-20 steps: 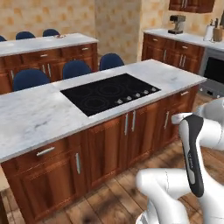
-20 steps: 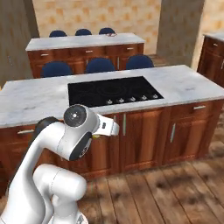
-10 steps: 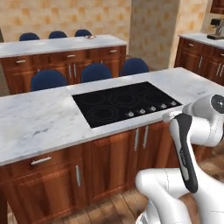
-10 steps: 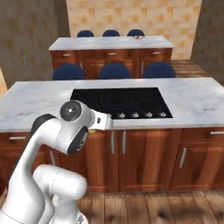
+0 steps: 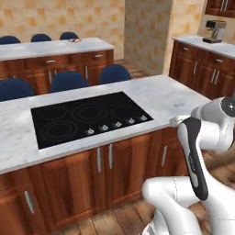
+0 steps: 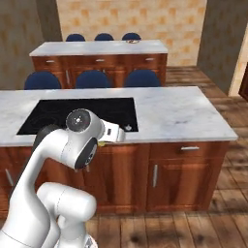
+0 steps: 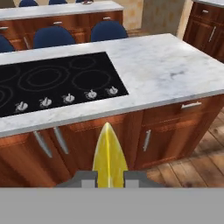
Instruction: Take the lemon wedge from the fridge and place it on the plate with fish on the dining counter.
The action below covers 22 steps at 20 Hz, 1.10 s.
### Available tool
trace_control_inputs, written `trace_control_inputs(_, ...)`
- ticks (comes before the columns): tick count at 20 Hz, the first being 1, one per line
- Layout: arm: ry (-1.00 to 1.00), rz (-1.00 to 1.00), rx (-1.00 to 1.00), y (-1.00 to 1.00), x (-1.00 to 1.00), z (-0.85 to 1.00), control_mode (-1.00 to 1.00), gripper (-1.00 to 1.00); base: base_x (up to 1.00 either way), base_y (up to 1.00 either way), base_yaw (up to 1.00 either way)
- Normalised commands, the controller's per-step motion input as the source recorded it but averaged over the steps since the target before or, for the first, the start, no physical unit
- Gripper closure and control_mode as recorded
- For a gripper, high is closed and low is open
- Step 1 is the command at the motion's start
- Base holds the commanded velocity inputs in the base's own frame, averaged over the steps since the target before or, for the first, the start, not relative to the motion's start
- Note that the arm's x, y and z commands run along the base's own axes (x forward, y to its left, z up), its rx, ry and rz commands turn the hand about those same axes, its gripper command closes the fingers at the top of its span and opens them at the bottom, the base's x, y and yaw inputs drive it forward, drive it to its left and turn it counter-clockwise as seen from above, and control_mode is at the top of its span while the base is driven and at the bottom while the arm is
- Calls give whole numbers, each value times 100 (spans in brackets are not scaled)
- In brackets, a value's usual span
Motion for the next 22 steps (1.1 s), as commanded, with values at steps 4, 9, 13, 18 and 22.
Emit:
trace_control_inputs(4,0,0,0,0,0,0,100,100,0,-100,-1)
trace_control_inputs(9,0,0,0,0,0,0,100,100,0,-100,0)
trace_control_inputs(13,0,0,0,0,0,0,100,100,0,-100,-1)
trace_control_inputs(18,0,0,0,0,0,0,100,100,0,-100,-1)
trace_control_inputs(22,0,0,0,0,0,0,100,100,0,-100,-1)
